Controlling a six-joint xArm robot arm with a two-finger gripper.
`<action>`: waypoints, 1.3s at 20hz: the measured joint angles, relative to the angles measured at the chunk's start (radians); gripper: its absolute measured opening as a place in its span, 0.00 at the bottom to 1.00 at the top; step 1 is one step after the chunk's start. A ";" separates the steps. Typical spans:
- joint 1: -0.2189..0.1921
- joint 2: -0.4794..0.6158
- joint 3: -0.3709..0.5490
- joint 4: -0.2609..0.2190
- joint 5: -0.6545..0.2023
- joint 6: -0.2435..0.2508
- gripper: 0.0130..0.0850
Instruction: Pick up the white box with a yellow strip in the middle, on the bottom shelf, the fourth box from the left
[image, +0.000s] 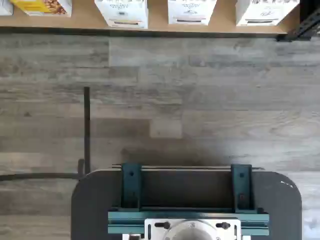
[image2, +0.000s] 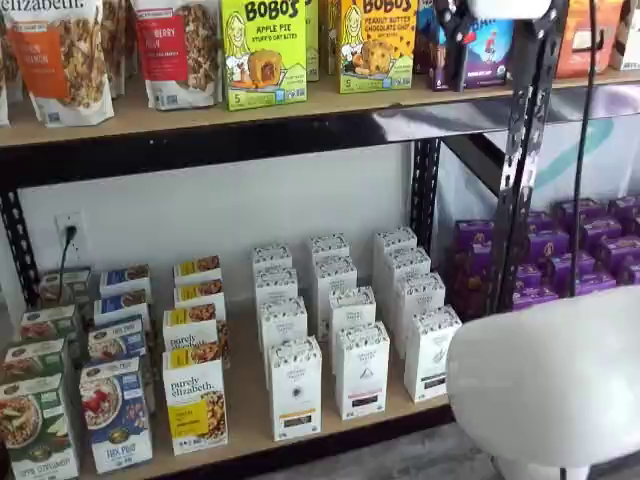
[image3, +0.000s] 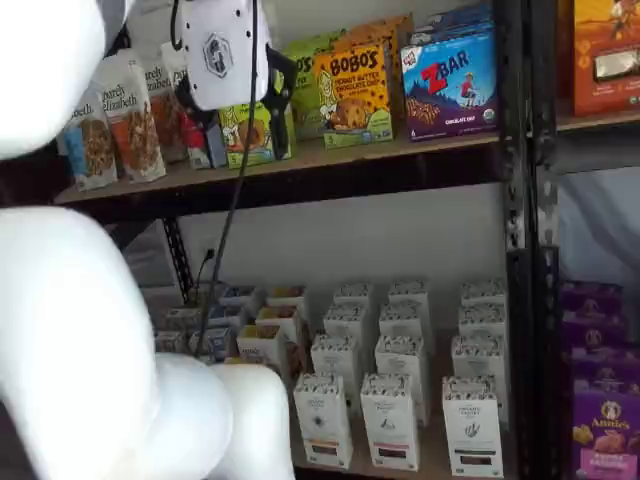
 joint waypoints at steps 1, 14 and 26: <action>-0.038 -0.014 0.017 0.042 -0.024 -0.019 1.00; -0.010 -0.026 0.083 0.033 -0.081 0.000 1.00; 0.013 -0.040 0.199 0.001 -0.196 0.009 1.00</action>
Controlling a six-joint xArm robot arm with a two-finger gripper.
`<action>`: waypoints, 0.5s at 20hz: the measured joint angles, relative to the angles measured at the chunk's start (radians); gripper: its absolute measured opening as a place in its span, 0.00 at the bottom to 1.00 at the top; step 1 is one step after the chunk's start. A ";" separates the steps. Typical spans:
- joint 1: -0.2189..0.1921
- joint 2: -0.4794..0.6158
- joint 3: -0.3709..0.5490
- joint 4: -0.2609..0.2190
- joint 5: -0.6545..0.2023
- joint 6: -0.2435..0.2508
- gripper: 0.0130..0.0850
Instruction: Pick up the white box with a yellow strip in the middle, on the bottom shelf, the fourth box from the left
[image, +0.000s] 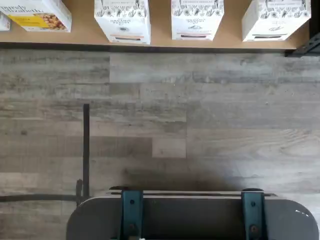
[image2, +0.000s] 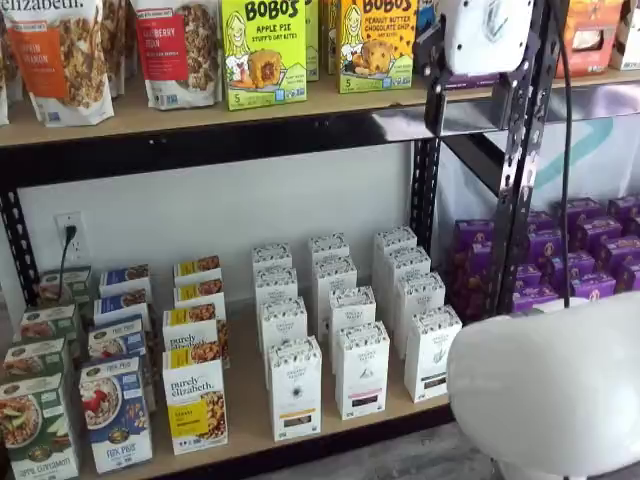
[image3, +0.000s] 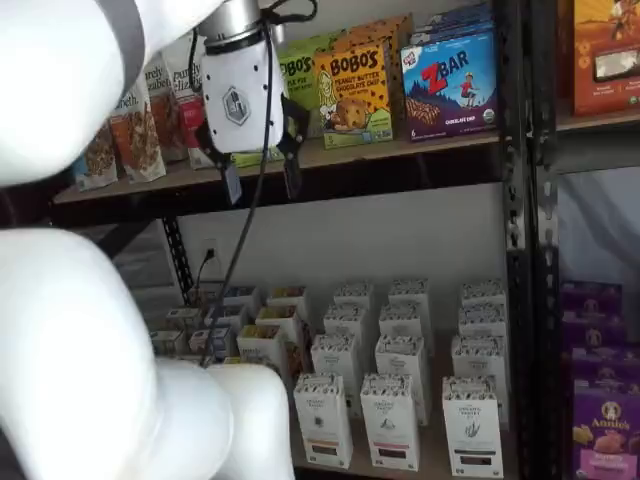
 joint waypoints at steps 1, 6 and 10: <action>0.002 0.001 0.008 -0.001 -0.006 0.001 1.00; 0.011 -0.007 0.068 0.005 -0.072 0.010 1.00; 0.029 -0.015 0.120 0.009 -0.138 0.026 1.00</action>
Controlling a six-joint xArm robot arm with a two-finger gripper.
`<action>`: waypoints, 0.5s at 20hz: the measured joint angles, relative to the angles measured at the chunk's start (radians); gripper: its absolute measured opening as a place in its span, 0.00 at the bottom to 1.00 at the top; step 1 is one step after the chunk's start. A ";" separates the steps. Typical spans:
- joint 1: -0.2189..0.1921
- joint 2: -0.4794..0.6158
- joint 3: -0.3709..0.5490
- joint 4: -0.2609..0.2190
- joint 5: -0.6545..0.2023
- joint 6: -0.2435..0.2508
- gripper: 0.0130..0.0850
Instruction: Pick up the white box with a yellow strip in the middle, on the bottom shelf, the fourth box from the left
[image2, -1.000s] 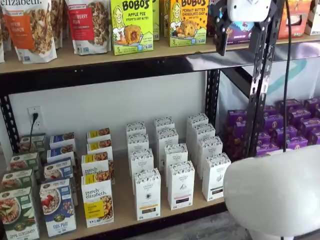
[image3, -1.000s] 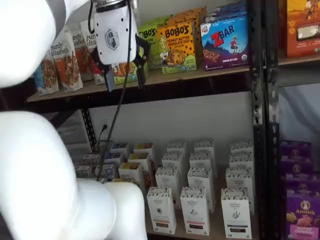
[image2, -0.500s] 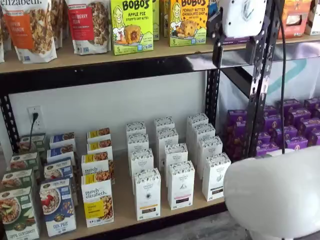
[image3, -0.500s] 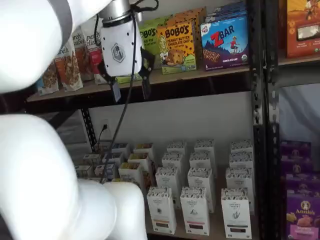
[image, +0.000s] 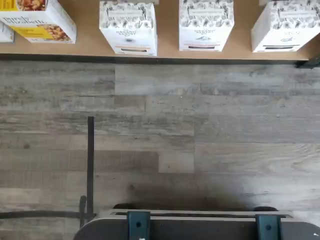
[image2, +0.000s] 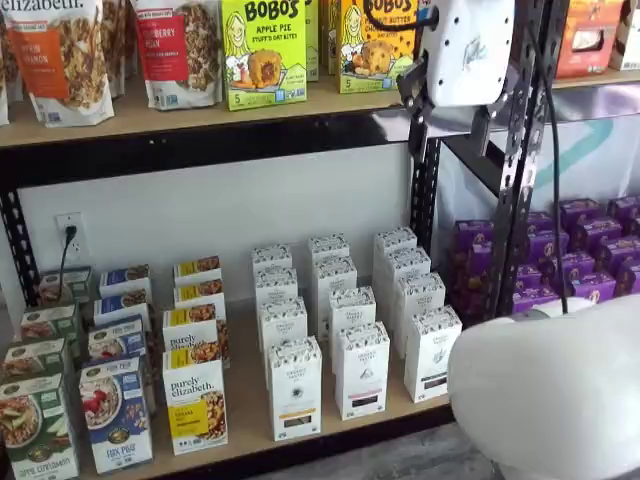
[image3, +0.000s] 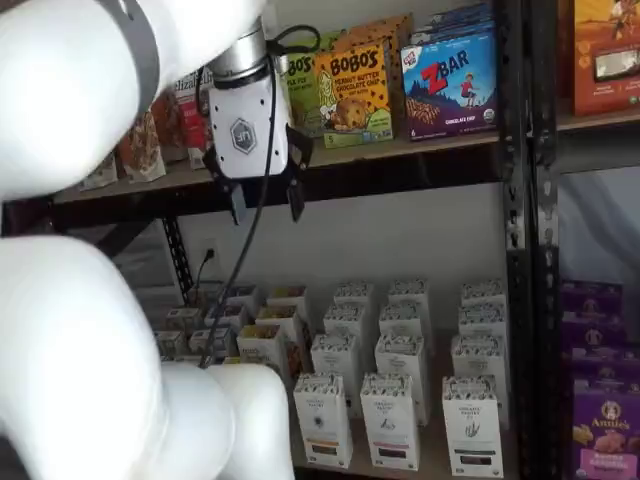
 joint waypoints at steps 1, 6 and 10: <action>0.002 0.000 0.004 0.001 -0.006 0.002 1.00; 0.028 0.002 0.048 0.008 -0.068 0.025 1.00; 0.042 0.014 0.064 0.015 -0.091 0.038 1.00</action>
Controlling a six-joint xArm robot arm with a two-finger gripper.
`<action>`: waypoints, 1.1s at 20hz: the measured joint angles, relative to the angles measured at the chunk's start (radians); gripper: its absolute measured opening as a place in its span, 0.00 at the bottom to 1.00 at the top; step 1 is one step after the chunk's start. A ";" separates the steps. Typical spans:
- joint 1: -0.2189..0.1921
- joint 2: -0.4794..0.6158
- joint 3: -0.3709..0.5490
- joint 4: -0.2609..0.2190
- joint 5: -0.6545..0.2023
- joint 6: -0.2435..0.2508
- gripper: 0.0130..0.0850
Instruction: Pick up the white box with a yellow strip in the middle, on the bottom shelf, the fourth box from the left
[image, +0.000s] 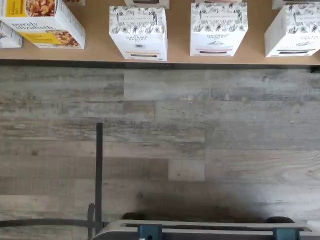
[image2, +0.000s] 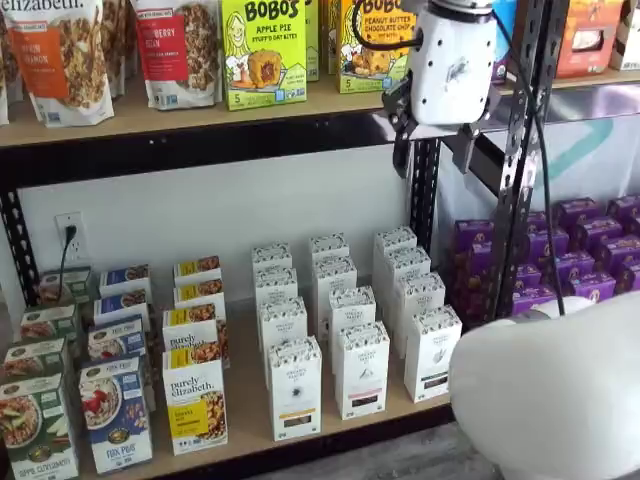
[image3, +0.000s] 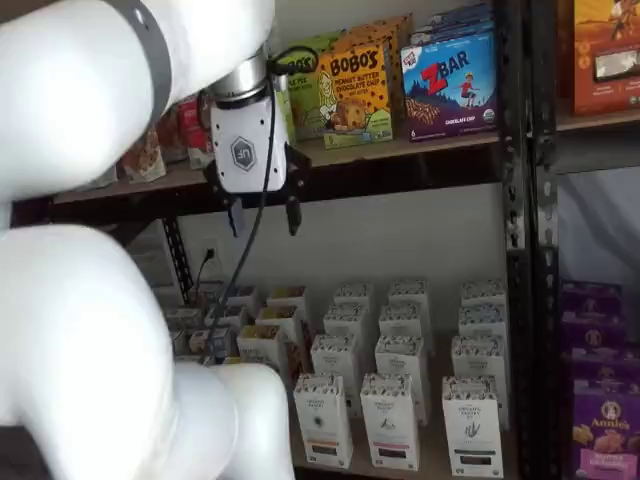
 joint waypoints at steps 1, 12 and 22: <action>0.006 0.005 0.006 0.000 -0.009 0.005 1.00; 0.092 0.046 0.119 -0.018 -0.153 0.085 1.00; 0.122 0.075 0.250 -0.030 -0.325 0.113 1.00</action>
